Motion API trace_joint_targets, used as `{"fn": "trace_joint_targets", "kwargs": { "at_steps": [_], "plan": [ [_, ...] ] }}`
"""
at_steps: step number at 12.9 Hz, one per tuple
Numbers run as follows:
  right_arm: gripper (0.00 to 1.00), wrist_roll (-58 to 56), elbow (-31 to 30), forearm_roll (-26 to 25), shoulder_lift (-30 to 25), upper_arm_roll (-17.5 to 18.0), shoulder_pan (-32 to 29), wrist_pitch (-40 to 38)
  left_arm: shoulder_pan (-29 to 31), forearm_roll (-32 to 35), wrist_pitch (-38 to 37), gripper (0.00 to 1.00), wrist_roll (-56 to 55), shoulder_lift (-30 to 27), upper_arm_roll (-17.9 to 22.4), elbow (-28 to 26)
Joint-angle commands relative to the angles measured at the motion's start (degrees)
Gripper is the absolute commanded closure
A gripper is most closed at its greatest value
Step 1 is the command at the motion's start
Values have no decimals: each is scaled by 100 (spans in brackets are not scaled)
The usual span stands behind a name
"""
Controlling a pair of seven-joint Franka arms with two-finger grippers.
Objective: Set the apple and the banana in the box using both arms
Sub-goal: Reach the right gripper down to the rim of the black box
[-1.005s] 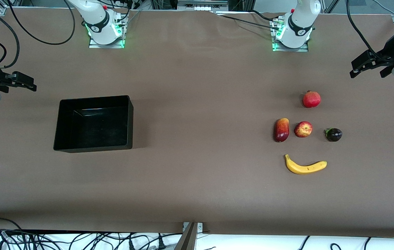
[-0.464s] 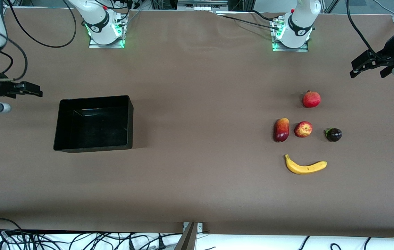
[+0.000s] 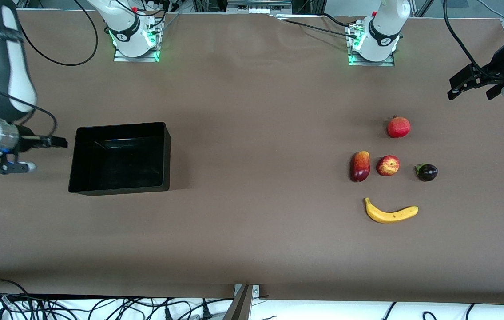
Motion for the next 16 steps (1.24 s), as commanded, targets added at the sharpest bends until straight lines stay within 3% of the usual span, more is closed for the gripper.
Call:
{"fn": "trace_joint_targets", "kwargs": {
  "at_steps": [1,3,5,7,8,9,13,14,16],
  "plan": [
    [0,-43,-903,-127,-82,27,-52,1162,-17,133,-14,0,-65,49,-20,112],
    [0,-114,-1230,-118,146,-8,-88,1805,-17,133,-14,0,-65,49,-20,120],
    [4,-105,-1275,-75,436,-9,-105,1966,-17,133,-13,0,-65,49,-20,120],
    [70,-52,-1266,-74,533,-9,-114,1923,-17,133,-14,0,-65,49,-20,120],
    [94,-69,-1266,-66,639,-9,-114,1922,-17,133,-5,0,-65,49,-20,120],
    [100,-70,-1266,-57,683,-9,-114,1913,-17,133,-13,0,-74,49,-20,120],
    [100,-61,-1179,-22,527,26,-105,1783,-17,133,-5,0,-65,49,-20,120],
    [100,52,-1083,-4,317,70,-79,1381,-17,133,-13,0,-65,49,-20,112],
    [100,779,-426,40,8,516,26,206,-17,133,-5,0,-65,49,-20,120]
  ]
}}
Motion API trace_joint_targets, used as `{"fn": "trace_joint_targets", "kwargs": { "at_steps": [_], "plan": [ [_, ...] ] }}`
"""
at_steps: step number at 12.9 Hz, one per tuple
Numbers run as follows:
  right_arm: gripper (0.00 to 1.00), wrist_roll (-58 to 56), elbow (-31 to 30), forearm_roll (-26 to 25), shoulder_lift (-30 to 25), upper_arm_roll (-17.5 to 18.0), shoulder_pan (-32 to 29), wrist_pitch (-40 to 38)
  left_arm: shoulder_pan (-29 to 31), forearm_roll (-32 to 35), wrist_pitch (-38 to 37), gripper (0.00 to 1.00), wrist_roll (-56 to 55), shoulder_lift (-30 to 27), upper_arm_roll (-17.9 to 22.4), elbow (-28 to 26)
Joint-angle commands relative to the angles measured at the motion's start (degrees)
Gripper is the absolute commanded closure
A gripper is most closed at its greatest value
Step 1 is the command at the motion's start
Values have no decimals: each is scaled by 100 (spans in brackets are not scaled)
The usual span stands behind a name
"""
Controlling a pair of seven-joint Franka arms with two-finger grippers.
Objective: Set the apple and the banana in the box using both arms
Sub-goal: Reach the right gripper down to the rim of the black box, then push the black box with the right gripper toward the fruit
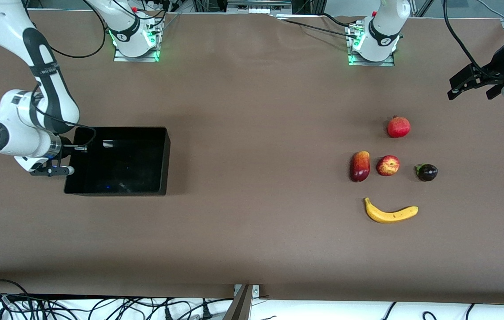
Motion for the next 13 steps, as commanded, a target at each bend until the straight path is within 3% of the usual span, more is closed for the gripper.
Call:
{"fn": "trace_joint_targets", "kwargs": {
  "at_steps": [1,3,7,10,13],
  "plan": [
    [100,982,964,38,-409,631,89,-1598,-17,133,-13,0,-65,49,-20,120],
    [100,1241,1651,204,-365,766,500,-2271,-17,133,-13,0,-65,49,-20,120],
    [100,2548,1829,960,-164,775,1914,-2221,-17,133,-13,0,-74,49,-11,111],
    [100,4075,2749,1198,730,766,3118,-1931,-17,133,-14,0,-74,49,-11,111],
    [100,4326,3551,1277,1602,775,3937,-1090,-17,133,-14,0,-74,49,6,111]
  ]
}}
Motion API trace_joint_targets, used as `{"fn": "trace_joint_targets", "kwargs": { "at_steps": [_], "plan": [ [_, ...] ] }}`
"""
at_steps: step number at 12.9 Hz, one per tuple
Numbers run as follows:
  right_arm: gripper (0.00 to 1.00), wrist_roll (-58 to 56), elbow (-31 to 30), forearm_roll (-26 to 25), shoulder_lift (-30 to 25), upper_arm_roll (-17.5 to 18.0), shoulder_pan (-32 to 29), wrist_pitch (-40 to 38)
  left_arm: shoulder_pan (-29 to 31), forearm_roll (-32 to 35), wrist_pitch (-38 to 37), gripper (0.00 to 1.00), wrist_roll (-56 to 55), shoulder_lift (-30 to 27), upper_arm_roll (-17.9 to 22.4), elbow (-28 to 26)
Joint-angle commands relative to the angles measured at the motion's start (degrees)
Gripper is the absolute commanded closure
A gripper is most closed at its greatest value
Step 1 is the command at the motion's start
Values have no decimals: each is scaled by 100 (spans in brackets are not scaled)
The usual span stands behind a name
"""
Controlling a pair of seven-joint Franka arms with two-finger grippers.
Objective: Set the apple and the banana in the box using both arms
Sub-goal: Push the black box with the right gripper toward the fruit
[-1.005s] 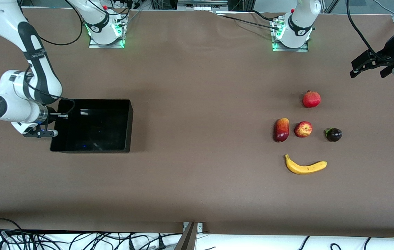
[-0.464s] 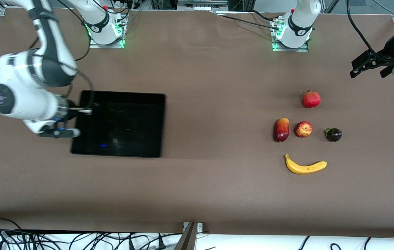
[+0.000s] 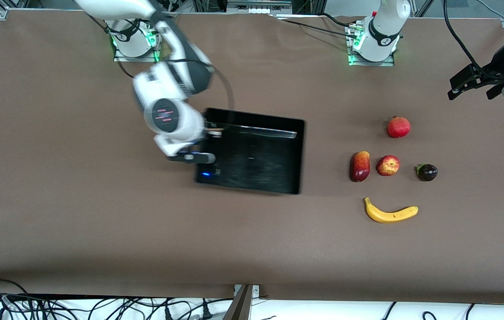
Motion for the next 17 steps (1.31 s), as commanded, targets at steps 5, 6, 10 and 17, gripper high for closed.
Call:
{"fn": "trace_joint_targets", "kwargs": {
  "at_steps": [5,6,10,17],
  "plan": [
    [100,332,799,228,1144,-87,832,960,-9,142,-22,0,-65,63,19,108],
    [100,289,799,176,1232,-87,911,1101,-9,142,-22,0,-65,63,19,99],
    [3,227,799,27,1356,-96,973,1366,-9,159,-40,0,-30,72,19,99],
    [0,-868,826,-26,-136,-499,114,-204,-71,423,-233,0,-39,248,10,99]
  ]
}}
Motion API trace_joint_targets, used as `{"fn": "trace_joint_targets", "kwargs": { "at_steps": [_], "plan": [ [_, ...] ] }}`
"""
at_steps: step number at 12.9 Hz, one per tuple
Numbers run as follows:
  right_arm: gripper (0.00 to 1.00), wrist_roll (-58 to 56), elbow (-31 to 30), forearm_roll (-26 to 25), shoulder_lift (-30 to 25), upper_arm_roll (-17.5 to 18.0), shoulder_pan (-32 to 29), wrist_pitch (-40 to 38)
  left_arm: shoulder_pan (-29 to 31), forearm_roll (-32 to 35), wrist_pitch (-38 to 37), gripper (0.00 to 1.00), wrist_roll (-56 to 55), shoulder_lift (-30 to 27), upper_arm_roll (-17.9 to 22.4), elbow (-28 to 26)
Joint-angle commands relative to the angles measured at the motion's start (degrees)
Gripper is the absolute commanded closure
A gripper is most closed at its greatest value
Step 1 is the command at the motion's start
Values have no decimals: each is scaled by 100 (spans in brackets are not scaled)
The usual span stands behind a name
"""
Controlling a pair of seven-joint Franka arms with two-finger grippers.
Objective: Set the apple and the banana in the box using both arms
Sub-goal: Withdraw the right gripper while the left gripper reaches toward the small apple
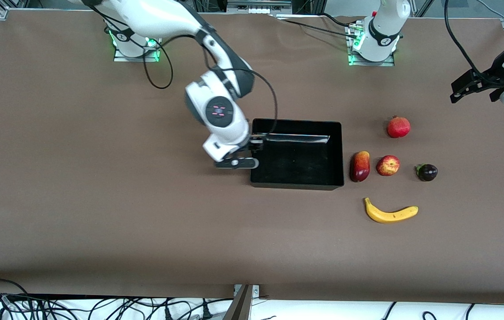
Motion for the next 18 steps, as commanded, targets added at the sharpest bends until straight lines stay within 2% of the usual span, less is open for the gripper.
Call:
{"fn": "trace_joint_targets", "kwargs": {
  "at_steps": [1,2,4,5,7,9,11,12,13,15,17,18],
  "plan": [
    [0,-1059,-182,-37,-881,-114,-673,-950,-38,87,-101,0,-4,209,9,96],
    [0,-1429,-182,-45,-1066,-298,-744,-1328,-46,156,-31,0,-3,428,-8,79],
    [0,-1713,-174,-37,-1313,-1078,-771,-1900,-46,148,250,0,-3,666,-157,-18],
    [0,-1766,-200,-63,-1471,-1213,-876,-1981,-46,148,251,0,14,841,-158,-27],
    [0,-2151,-383,-308,-1874,-1223,-1393,-1964,-55,148,251,0,23,922,-158,-114],
    [0,-2748,-1075,-938,-2427,-1196,-1859,-1990,-64,148,548,0,23,1193,-158,-298],
    [0,-3382,-2102,-1029,-3156,-899,-2640,-1414,-55,157,1354,0,258,1317,-158,-876],
    [0,-3410,-2420,-1038,-3395,-863,-2887,-1246,-55,157,1916,0,434,1387,-158,-1219],
    [0,-3410,-2493,-1038,-3545,-819,-3107,-1218,-55,157,2504,0,462,1458,-158,-1579],
    [0,-3376,-2476,-1239,-3957,-451,-3573,-1261,-46,157,3454,0,463,1694,-158,-2151],
    [0,-3393,-2467,-1267,-3960,-379,-3672,-1427,-2,165,4326,0,663,1984,-158,-2600],
    [0,-3428,-2433,-1258,-3916,-379,-3663,-1524,-2,165,4442,0,943,2134,-158,-2611]
  ]
}}
